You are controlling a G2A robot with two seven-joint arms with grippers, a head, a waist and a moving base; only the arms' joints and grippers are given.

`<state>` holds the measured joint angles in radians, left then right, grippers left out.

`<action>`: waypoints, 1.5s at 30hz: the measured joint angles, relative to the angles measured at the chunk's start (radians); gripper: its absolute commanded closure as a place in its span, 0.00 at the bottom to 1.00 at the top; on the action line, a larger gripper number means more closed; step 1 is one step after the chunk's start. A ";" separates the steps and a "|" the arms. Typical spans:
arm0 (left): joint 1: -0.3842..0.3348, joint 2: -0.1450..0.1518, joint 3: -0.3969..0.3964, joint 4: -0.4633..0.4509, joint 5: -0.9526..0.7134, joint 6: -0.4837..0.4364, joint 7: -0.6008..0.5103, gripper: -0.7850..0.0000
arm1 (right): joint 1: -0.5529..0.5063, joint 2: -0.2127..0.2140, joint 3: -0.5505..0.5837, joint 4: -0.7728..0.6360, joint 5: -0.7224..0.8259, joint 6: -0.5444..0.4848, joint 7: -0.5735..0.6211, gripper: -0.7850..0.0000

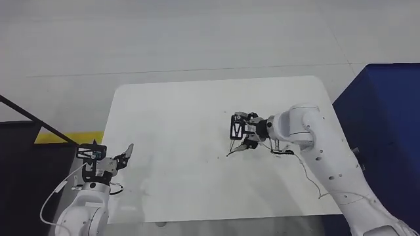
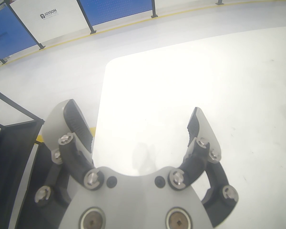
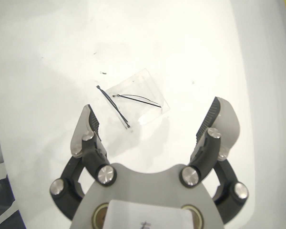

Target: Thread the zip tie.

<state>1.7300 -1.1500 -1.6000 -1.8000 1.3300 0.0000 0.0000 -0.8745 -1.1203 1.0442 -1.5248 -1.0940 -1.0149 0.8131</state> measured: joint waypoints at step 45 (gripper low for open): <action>0.000 0.000 0.000 0.000 0.000 0.000 0.000 0.00 | 0.551 -0.014 -0.872 0.361 0.424 0.109 0.096 0.62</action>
<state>1.7300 -1.1500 -1.6000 -1.8000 1.3300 0.0000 0.0000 -0.3234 -1.1347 0.1721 -1.1639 -0.6698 -0.9063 0.9087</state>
